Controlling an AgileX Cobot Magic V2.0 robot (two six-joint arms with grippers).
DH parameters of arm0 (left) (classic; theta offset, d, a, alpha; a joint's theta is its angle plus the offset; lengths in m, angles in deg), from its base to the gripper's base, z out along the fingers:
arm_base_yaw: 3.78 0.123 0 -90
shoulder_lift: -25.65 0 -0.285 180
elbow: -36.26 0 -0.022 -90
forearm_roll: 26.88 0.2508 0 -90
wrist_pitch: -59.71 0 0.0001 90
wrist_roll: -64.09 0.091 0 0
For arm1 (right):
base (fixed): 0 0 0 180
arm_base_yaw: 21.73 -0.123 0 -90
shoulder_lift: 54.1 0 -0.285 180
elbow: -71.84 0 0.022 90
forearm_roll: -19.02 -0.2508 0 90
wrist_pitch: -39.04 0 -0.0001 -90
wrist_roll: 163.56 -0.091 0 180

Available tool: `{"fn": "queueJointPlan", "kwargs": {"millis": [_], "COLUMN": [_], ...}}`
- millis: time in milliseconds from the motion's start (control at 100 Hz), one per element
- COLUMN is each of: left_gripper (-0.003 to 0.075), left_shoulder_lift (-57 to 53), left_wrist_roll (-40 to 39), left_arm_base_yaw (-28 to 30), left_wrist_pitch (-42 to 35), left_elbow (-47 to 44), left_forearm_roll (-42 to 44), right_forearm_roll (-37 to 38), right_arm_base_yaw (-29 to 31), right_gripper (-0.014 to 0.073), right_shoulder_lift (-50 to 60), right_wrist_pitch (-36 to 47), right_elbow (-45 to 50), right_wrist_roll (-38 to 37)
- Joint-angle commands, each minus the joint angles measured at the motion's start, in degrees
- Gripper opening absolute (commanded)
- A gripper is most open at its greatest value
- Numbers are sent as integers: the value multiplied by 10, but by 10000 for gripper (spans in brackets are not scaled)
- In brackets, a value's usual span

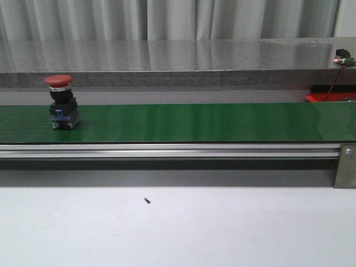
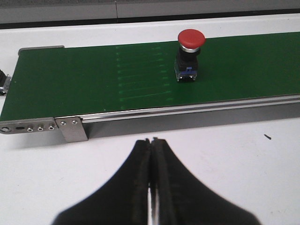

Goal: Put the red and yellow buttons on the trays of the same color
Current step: 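Carry the red button to the red tray and release it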

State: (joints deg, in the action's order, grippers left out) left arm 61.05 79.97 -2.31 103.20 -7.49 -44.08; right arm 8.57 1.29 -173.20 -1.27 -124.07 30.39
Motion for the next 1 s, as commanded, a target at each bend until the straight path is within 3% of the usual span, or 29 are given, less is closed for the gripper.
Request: {"fn": "queueJointPlan", "kwargs": {"millis": [0,470,540,730,800,990], "left_gripper": [-20,-20,-20,-20,-20,-20], "left_shoulder_lift": [3,3,3,3,3,3], "left_wrist_roll": [-1,-1,-1,-1,-1,-1], "left_arm_base_yaw": [-5,-5,-5,-5,-5,-5], "left_wrist_pitch": [-42,-42,-42,-42,-42,-42], "left_elbow": [14,14,14,14,14,14], "left_forearm_roll": [-11,-11,-11,-11,-11,-11], "right_forearm_roll": [-2,-1,-1,-1,-1,-1], "right_arm_base_yaw": [4,4,4,4,4,4], "right_gripper": [174,178,221,479,514,514], "right_shoulder_lift": [17,-48,-50,-53,-53,-37], "right_wrist_pitch": [50,99,101,99,99,96], "right_elbow": [-14,-29,-29,-29,-29,-29], "right_wrist_roll": [-1,-1,-1,-1,-1,-1]}}
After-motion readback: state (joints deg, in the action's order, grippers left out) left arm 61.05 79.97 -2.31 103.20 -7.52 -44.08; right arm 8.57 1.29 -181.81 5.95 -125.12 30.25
